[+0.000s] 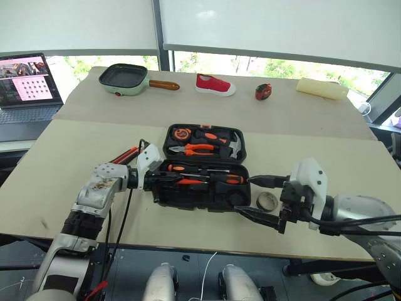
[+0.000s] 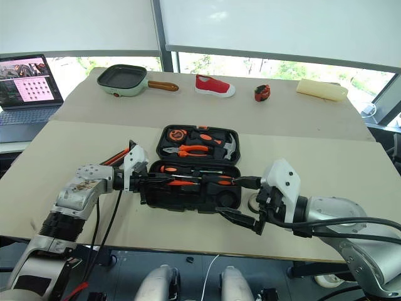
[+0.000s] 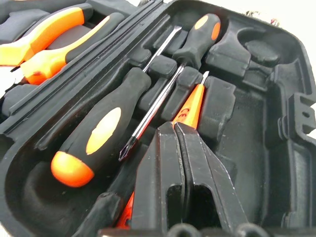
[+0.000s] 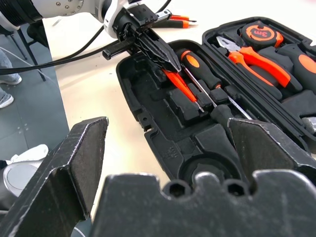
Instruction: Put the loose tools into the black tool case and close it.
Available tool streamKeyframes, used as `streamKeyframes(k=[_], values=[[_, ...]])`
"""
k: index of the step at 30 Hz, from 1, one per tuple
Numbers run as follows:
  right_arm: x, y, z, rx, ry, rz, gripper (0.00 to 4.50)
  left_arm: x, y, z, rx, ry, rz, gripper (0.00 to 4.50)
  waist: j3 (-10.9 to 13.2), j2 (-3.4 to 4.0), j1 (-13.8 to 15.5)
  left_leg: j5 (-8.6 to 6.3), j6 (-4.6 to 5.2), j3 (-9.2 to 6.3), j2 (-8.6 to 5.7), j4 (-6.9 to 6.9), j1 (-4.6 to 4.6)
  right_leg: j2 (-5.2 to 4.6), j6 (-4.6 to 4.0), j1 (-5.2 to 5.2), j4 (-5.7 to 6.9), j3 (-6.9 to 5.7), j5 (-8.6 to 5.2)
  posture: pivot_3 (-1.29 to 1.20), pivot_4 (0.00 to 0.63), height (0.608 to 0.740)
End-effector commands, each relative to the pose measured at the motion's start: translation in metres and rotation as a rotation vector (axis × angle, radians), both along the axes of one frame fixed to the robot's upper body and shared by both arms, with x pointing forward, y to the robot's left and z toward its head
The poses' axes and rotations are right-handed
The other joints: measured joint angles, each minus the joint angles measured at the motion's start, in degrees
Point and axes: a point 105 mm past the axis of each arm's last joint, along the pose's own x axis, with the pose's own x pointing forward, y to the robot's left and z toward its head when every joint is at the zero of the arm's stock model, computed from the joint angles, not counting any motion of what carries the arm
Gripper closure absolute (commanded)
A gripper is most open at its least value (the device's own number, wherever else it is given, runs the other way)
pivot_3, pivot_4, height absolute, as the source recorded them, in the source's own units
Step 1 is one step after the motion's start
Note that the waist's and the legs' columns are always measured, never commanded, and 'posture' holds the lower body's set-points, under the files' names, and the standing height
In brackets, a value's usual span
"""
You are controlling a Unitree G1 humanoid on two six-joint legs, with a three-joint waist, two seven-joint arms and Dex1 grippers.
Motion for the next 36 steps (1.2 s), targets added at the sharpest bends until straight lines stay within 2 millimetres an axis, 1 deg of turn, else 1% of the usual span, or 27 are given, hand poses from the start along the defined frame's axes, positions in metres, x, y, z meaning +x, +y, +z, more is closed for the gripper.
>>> streamKeyframes(k=[1, 6, 9, 16, 19, 25, 29, 31, 33, 36], values=[[0.000, 0.003, 0.007, 0.015, -0.035, 0.010, 0.00, -0.010, 0.015, -0.038, 0.120, 0.103, 0.029, 4.42, -0.1, 0.03, 0.0, 0.00, 0.00, 0.00, 0.00, -0.01, 0.01, 0.00, 0.00, 0.01, -0.01, 0.00, 0.00, 0.00, 0.150, 0.740], [0.001, 0.004, 0.006, 0.018, -0.035, 0.009, 0.00, -0.012, 0.019, -0.042, 0.167, 0.062, 0.001, 4.42, -0.1, 0.05, 0.0, 0.00, 0.00, 0.02, 0.00, -0.12, 0.27, -0.01, -0.02, 0.27, -0.14, 0.00, -0.01, 0.00, 0.150, 0.740], [0.001, 0.004, 0.005, 0.018, -0.034, 0.008, 0.00, -0.011, 0.020, -0.042, 0.176, 0.042, -0.002, 4.42, -0.2, 0.06, 0.0, -0.01, -0.02, 0.07, 0.00, -0.41, 0.79, -0.05, -0.07, 0.74, -0.43, 0.00, -0.05, 0.00, 0.150, 0.740], [0.003, 0.004, 0.004, 0.015, -0.034, 0.008, 0.00, -0.013, 0.020, -0.043, 0.180, 0.024, -0.011, 4.42, -0.3, 0.15, 0.0, -0.01, -0.02, 0.09, 0.01, -0.48, 0.83, -0.06, -0.10, 0.74, -0.46, 0.02, -0.06, 0.00, 0.150, 0.740], [0.003, 0.004, 0.003, 0.012, -0.030, 0.009, 0.00, -0.019, 0.017, -0.040, 0.150, 0.026, -0.028, 4.42, -0.3, 0.16, 0.0, -0.01, -0.02, 0.09, 0.01, -0.50, 0.84, -0.06, -0.10, 0.74, -0.47, 0.02, -0.06, 0.00, 0.150, 0.740], [0.004, 0.004, 0.003, 0.014, -0.029, 0.011, 0.00, -0.024, 0.022, -0.050, 0.201, 0.035, -0.027, 4.42, -0.3, 0.19, 0.0, -0.01, -0.02, 0.09, 0.02, -0.64, 0.87, -0.06, -0.11, 0.70, -0.52, 0.10, -0.07, 0.00, 0.150, 0.740], [0.005, 0.005, 0.003, 0.014, -0.030, 0.014, 0.00, -0.021, 0.024, -0.051, 0.210, 0.035, -0.001, 4.42, -0.3, 0.24, 0.0, -0.01, -0.02, 0.10, 0.02, -0.66, 0.89, -0.06, -0.12, 0.71, -0.54, 0.10, -0.08, 0.00, 0.150, 0.740], [0.005, 0.005, 0.003, 0.012, -0.030, 0.016, 0.00, -0.016, 0.022, -0.042, 0.164, 0.028, 0.023, 4.42, -0.3, 0.27, 0.0, -0.01, -0.02, 0.10, 0.02, -0.67, 0.89, -0.06, -0.12, 0.71, -0.55, 0.11, -0.08, 0.00, 0.150, 0.740], [0.005, 0.005, 0.003, 0.011, -0.029, 0.017, 0.00, -0.009, 0.021, -0.029, 0.106, 0.016, 0.051, 4.42, -0.3, 0.26, 0.0, -0.01, -0.02, 0.10, 0.02, -0.67, 0.89, -0.06, -0.12, 0.71, -0.55, 0.11, -0.08, 0.00, 0.150, 0.740], [0.005, 0.005, 0.004, 0.011, -0.031, 0.019, 0.00, -0.003, 0.018, -0.012, 0.028, 0.004, 0.066, 4.42, -0.3, 0.25, 0.0, -0.01, -0.02, 0.10, 0.02, -0.67, 0.86, -0.06, -0.12, 0.67, -0.55, 0.11, -0.08, 0.00, 0.150, 0.740]])
